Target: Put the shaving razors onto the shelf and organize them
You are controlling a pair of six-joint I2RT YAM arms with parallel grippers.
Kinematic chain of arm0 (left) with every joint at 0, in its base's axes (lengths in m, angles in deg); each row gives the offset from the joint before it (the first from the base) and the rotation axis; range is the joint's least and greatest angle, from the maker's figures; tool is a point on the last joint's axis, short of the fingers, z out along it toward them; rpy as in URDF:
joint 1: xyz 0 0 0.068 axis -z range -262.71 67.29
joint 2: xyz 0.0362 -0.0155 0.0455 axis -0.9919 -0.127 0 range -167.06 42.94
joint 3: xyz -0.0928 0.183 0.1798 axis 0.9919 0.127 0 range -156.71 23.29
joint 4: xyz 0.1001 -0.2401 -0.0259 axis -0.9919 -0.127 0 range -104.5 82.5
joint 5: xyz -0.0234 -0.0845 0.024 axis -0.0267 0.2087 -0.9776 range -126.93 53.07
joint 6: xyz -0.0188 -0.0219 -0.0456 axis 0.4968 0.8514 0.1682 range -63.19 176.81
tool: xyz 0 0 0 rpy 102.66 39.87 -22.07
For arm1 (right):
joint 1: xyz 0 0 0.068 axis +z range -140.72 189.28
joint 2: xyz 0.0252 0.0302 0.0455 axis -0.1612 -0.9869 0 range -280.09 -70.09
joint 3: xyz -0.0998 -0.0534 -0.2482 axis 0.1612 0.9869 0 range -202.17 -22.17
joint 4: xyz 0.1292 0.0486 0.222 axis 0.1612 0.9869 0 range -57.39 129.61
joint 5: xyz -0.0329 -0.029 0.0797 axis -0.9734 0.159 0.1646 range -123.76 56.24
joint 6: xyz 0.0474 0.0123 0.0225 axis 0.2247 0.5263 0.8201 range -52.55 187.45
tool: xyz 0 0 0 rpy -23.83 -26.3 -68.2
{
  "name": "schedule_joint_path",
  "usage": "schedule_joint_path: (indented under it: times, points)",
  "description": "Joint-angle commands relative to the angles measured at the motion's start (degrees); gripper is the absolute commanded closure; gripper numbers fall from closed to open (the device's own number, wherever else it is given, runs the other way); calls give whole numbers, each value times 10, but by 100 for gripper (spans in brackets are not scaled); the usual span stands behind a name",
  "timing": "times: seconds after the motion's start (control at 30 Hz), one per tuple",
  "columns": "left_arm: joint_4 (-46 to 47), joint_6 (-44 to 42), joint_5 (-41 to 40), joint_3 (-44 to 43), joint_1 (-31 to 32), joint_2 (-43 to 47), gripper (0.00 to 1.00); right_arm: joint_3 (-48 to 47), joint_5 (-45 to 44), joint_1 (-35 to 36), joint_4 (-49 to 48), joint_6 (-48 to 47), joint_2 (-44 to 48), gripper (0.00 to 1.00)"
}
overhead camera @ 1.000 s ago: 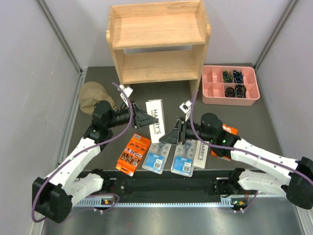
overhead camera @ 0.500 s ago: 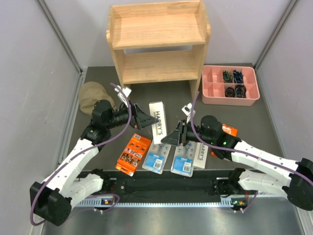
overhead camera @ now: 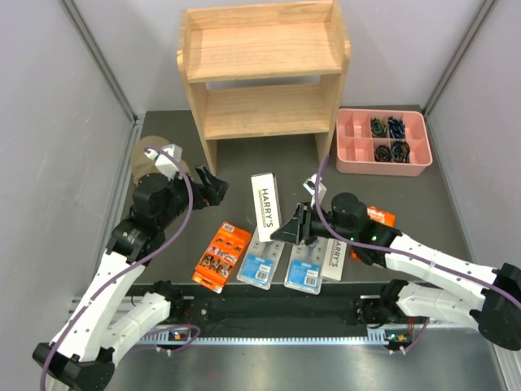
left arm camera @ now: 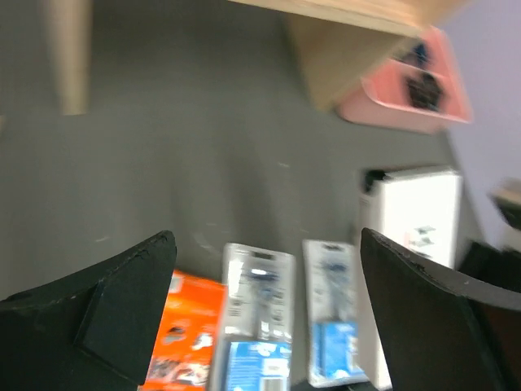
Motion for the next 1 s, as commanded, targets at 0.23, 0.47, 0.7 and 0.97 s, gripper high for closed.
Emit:
schedule_joint_path:
  times: [0.23,0.47,0.7,0.97]
  points:
    - [-170,5,-295,-32,-3,17,1,-79,-1,-1,32,-19,-7,88]
    - [-151,2,-250,5,-2,4,1,-197,19,-1,94,-53,-56,88]
    - [-133,-6,-230,32,-2,-5,1,-363,47,-1,175,-101,-138,88]
    - [-118,-15,-224,60,-3,-4,1,-595,52,-2,273,-147,-249,88]
